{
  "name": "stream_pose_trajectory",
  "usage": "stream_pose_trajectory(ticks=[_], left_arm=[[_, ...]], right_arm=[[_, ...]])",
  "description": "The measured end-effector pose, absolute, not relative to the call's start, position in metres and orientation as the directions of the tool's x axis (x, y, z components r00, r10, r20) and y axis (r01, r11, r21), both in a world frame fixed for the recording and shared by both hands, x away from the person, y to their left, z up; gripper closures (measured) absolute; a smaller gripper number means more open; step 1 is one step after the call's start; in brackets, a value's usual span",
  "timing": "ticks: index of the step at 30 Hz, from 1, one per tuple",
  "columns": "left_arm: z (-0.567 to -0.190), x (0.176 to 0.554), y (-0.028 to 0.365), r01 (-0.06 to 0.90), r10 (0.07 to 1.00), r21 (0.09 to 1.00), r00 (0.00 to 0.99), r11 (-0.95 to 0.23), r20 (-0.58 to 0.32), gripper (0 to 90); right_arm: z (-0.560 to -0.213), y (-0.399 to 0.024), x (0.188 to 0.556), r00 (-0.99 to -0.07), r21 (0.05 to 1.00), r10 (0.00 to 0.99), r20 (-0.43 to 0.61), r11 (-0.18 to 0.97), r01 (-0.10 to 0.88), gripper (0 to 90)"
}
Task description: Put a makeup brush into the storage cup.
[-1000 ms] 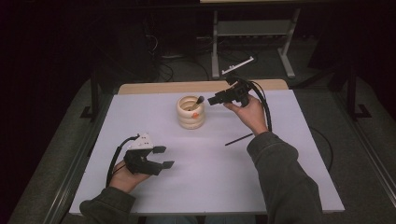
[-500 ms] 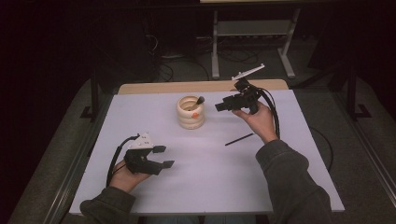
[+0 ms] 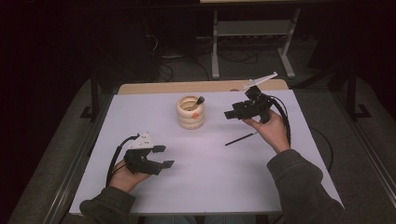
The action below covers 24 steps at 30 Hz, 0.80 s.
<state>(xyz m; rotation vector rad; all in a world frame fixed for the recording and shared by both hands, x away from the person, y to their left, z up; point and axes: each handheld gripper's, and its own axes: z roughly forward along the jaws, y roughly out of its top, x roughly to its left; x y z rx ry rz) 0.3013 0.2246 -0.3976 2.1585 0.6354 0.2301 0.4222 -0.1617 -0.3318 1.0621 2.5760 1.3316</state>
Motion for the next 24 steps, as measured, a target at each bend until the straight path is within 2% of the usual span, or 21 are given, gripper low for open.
stream_pose_trajectory(ticks=[11, 24], left_arm=[[-0.398, 0.302, 0.219, 0.354, 0.509, 0.775, 0.860, -0.524, -0.049, 32.9], [-0.388, 0.313, 0.182, 0.330, 0.458, 0.757, 0.888, -0.564, -0.046, 34.8]], right_arm=[[-0.342, -0.183, 0.406, -0.751, 0.740, 0.613, 0.247, 0.381, 0.554, 36.8], [-0.358, -0.218, 0.371, -0.718, 0.749, 0.660, 0.219, 0.358, 0.558, 33.9]])
